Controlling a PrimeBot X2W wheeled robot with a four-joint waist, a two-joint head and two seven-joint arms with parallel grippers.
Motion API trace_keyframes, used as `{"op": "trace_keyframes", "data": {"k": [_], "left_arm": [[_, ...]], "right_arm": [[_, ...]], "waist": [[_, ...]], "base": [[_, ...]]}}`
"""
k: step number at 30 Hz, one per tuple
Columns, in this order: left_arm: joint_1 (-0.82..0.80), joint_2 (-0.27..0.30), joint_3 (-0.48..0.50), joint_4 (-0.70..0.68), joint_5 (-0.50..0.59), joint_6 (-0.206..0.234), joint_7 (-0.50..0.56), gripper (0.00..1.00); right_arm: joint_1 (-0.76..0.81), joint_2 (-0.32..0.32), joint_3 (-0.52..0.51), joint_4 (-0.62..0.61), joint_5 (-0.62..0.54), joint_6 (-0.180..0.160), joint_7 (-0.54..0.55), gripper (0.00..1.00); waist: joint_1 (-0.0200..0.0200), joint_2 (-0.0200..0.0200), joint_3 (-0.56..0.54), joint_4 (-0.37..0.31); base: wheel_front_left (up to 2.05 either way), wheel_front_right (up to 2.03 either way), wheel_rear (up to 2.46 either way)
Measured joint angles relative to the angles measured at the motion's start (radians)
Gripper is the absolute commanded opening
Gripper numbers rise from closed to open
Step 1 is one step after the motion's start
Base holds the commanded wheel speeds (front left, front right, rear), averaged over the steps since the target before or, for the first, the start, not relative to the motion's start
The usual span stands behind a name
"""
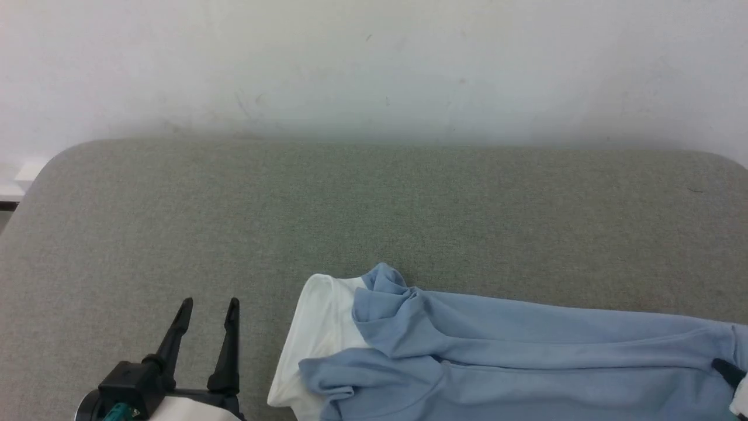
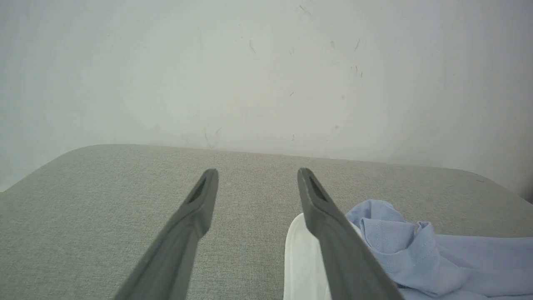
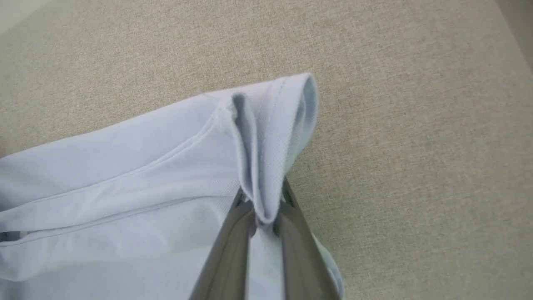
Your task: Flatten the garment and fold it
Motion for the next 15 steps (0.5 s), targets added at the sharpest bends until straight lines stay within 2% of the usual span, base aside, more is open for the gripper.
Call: {"op": "trace_keyframes", "data": {"k": [3,5,8,11,15], "left_arm": [[0.003,0.000,-0.001,0.000,0.000,0.007,0.000,1.00],[0.004,0.000,-0.001,-0.001,0.000,0.007,0.000,1.00],[0.005,0.001,-0.003,-0.003,0.000,0.008,0.000,1.00],[0.005,0.001,-0.005,-0.006,0.000,0.008,0.000,1.00],[0.002,0.001,-0.011,-0.001,-0.001,0.008,0.000,1.00]], "right_arm": [[0.000,0.039,-0.029,-0.043,0.015,0.000,0.057,0.00],[-0.001,0.084,-0.006,-0.077,0.067,0.000,0.129,0.00],[-0.007,0.144,0.067,-0.148,0.187,0.000,0.239,0.00],[-0.020,0.169,0.147,-0.198,0.313,0.000,0.315,0.00],[-0.039,0.173,0.287,-0.199,0.472,0.000,0.322,0.00]], "waist": [[0.0001,0.0000,-0.002,-0.004],[0.0000,0.0000,-0.003,-0.005],[0.0001,0.0000,-0.002,-0.006],[0.0001,0.0000,-0.003,-0.002],[0.0001,0.0000,-0.006,0.009]], "base": [[0.00,0.00,0.00],[0.00,0.00,0.00],[0.00,0.00,0.00],[0.00,0.00,0.00],[0.00,0.00,0.00]]}}
